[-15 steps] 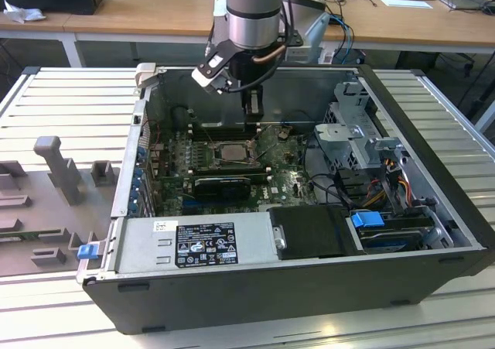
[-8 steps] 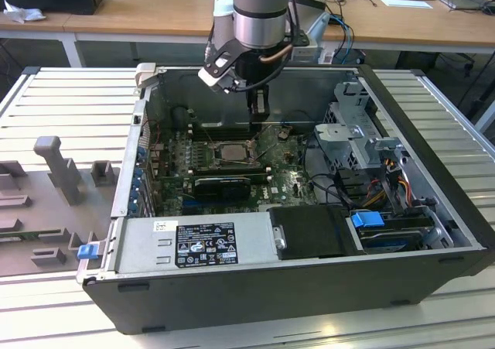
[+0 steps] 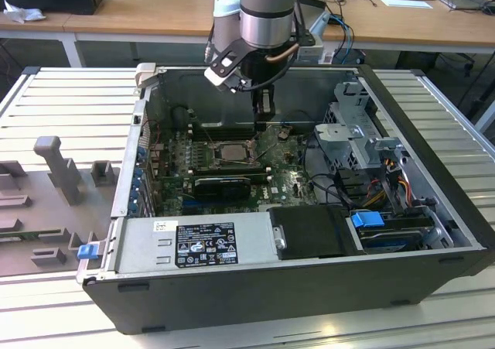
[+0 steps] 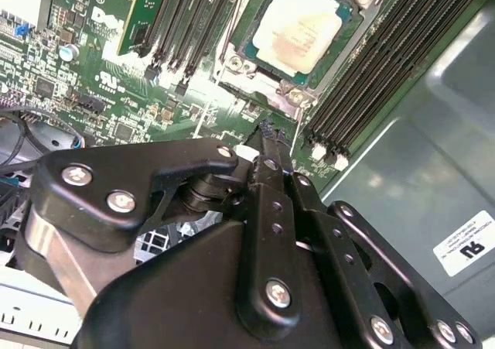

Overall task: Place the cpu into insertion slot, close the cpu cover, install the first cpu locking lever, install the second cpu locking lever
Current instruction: 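Close the cpu cover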

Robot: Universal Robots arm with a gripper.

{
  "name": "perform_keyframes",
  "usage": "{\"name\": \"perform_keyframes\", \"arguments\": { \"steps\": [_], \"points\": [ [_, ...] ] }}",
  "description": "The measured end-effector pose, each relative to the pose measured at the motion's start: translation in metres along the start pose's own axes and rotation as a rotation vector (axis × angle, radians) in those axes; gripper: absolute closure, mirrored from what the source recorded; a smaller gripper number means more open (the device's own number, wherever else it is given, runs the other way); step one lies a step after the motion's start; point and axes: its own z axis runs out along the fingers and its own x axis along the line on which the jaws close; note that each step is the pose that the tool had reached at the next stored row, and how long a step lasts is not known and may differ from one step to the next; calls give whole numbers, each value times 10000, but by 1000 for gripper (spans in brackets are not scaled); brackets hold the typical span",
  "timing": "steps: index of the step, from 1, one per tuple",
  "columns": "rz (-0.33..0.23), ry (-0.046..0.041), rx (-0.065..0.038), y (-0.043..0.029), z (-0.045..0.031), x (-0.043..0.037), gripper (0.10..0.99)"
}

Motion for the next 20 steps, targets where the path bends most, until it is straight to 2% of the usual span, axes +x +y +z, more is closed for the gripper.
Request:
{"name": "perform_keyframes", "arguments": {
  "steps": [20],
  "points": [
    [0, -2, 23, 185, 3, 4, 980]
  ]
}}
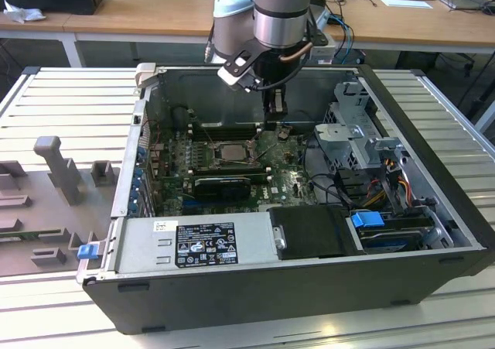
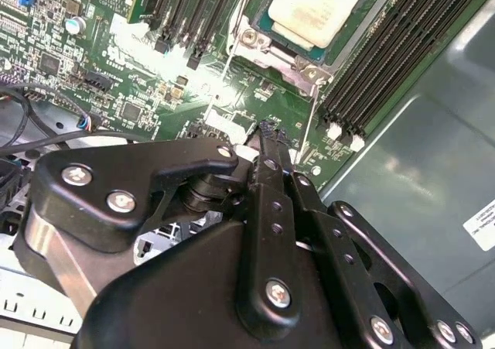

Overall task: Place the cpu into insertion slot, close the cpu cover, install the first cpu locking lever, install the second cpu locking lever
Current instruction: 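Close the cpu cover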

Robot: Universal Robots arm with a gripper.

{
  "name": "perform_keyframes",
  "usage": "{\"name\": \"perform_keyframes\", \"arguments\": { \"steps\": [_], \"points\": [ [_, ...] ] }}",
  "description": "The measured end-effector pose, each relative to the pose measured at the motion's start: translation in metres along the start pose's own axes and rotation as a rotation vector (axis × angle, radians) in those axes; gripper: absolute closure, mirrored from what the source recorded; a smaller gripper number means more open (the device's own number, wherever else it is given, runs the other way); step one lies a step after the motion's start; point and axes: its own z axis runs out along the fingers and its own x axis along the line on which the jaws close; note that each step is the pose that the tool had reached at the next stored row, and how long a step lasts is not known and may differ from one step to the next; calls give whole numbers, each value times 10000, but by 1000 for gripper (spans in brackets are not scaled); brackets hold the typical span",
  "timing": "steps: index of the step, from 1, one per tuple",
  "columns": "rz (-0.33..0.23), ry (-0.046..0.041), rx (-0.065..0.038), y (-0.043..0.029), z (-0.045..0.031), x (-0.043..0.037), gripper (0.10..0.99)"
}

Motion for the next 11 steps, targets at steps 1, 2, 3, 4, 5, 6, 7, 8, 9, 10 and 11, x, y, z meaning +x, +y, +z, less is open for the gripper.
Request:
{"name": "perform_keyframes", "arguments": {
  "steps": [1, 2, 3, 4, 5, 6, 7, 8, 9, 10, 11],
  "points": [
    [1, 0, 0, 6, 0, 0, 980],
    [0, 0, 1, 13, 0, 0, 980],
    [0, 0, 1, 20, 1, 0, 980],
    [0, 0, 2, 27, 1, 1, 980],
    [0, 1, 3, 34, 1, 1, 980],
    [2, 0, 4, 42, 1, 1, 980],
    [1, 0, 5, 50, 1, 1, 980],
    [0, 0, 6, 57, 1, 1, 980],
    [1, 1, 7, 65, 2, 1, 980],
    [1, 0, 7, 74, 3, 2, 980],
    [1, 0, 8, 82, 3, 2, 980]
  ]
}}
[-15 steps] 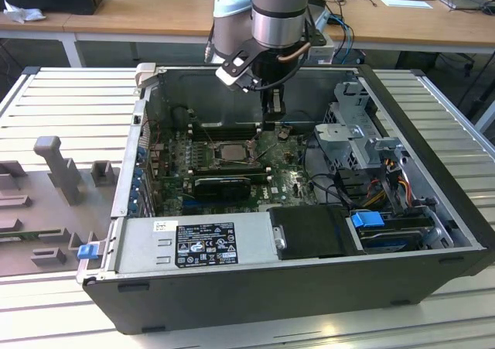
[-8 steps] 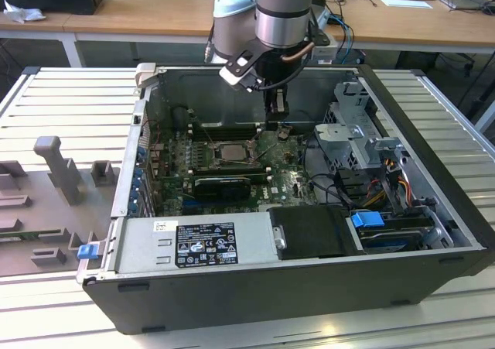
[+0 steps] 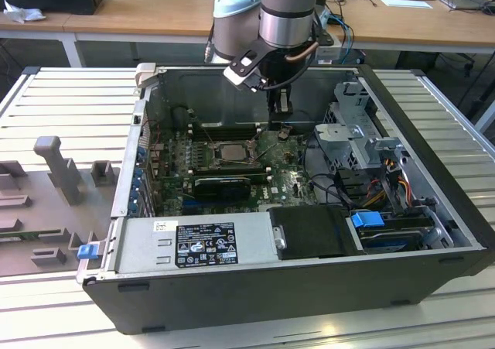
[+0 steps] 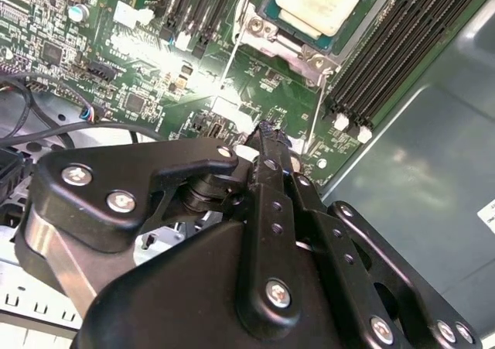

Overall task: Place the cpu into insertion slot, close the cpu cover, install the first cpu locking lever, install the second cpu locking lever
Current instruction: 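Close the cpu cover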

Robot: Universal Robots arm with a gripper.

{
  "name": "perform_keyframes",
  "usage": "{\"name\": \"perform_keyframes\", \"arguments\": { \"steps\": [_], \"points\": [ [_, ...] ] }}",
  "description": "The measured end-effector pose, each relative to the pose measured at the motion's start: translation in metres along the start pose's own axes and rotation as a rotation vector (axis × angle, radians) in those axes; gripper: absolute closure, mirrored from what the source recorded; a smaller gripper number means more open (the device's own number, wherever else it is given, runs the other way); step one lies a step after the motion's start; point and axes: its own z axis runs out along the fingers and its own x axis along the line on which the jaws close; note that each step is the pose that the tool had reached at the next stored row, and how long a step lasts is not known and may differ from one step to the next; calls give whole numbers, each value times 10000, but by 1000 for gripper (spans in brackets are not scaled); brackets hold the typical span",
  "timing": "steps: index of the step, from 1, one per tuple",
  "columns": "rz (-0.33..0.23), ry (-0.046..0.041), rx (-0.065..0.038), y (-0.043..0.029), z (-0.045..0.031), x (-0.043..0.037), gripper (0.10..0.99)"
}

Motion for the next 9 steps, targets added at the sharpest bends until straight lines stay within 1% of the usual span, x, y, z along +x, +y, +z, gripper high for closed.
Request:
{"name": "perform_keyframes", "arguments": {
  "steps": [9],
  "points": [
    [0, 0, 8, 101, 6, 2, 980]
  ]
}}
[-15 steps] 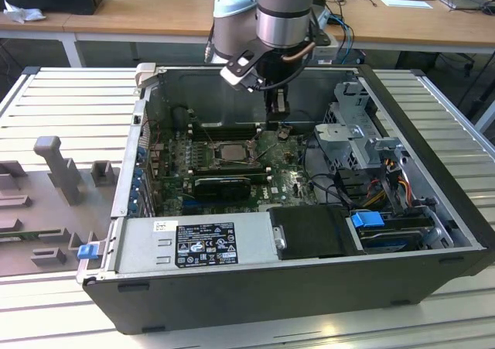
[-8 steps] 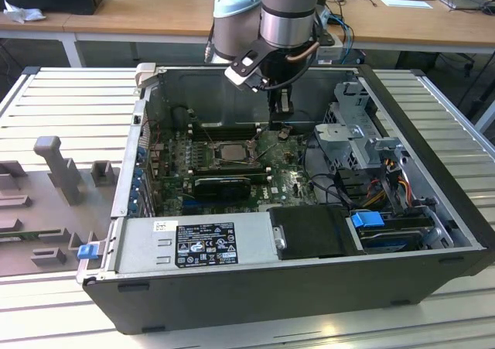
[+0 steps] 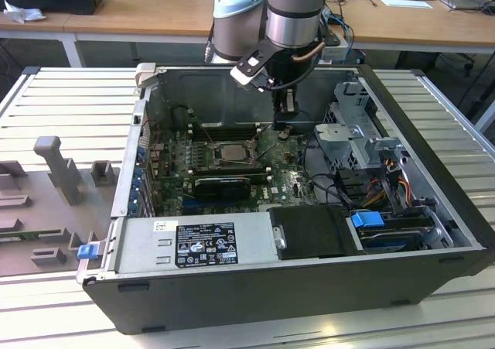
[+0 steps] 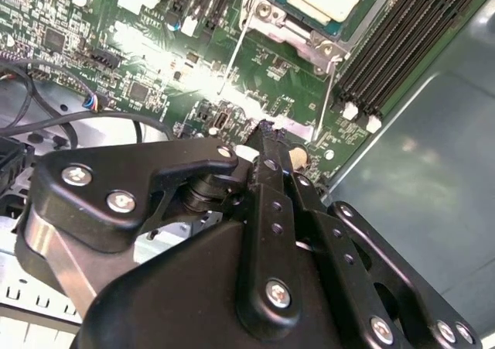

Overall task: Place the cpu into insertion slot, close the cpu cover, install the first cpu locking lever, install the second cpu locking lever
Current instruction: 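Close the cpu cover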

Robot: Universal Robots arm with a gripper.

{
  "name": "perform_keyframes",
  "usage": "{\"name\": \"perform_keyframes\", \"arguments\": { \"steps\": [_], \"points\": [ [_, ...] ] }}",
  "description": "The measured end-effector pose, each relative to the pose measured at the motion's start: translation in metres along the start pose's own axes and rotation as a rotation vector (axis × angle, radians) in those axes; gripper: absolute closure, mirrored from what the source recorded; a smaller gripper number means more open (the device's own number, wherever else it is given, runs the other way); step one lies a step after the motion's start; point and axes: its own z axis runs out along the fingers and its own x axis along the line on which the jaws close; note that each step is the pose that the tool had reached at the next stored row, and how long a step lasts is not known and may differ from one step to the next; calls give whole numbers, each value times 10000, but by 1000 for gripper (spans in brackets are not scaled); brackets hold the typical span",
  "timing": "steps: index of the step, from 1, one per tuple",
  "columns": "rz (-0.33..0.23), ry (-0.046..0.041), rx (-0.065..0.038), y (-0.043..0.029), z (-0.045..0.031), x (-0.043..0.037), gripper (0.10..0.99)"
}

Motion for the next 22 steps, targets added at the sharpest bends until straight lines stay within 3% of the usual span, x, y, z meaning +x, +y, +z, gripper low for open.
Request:
{"name": "perform_keyframes", "arguments": {
  "steps": [16, 22],
  "points": [
    [-1, 0, 0, 99, 40, 0, 980],
    [-2, 0, 1, 107, 102, -1, 980]
  ]
}}
